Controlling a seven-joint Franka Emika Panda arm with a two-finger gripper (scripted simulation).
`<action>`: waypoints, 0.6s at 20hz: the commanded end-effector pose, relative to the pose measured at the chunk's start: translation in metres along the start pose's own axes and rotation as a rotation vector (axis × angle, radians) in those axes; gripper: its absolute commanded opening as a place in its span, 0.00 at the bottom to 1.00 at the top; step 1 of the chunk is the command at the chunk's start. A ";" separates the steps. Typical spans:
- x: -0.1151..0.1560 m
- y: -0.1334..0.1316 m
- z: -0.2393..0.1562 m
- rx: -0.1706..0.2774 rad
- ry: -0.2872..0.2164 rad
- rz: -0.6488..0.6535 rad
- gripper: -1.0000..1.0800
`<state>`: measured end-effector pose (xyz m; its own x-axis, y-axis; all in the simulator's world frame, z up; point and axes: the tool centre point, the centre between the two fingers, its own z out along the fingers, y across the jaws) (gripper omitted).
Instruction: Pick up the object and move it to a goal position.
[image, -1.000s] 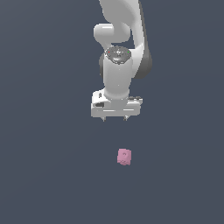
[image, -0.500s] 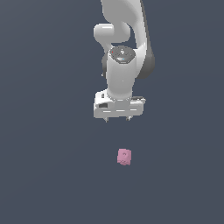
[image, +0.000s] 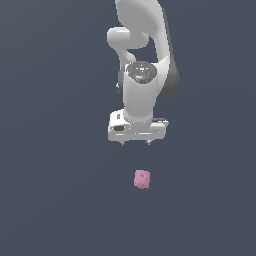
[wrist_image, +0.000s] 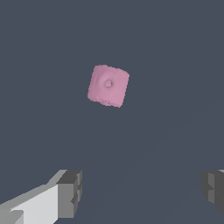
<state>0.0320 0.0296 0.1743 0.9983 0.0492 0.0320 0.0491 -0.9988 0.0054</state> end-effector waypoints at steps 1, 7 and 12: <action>0.009 -0.002 0.005 0.001 -0.003 0.019 0.96; 0.037 -0.007 0.025 0.003 -0.011 0.080 0.96; 0.060 -0.013 0.045 0.003 -0.018 0.137 0.96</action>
<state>0.0858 0.0435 0.1377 0.9974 -0.0703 0.0161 -0.0703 -0.9975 -0.0007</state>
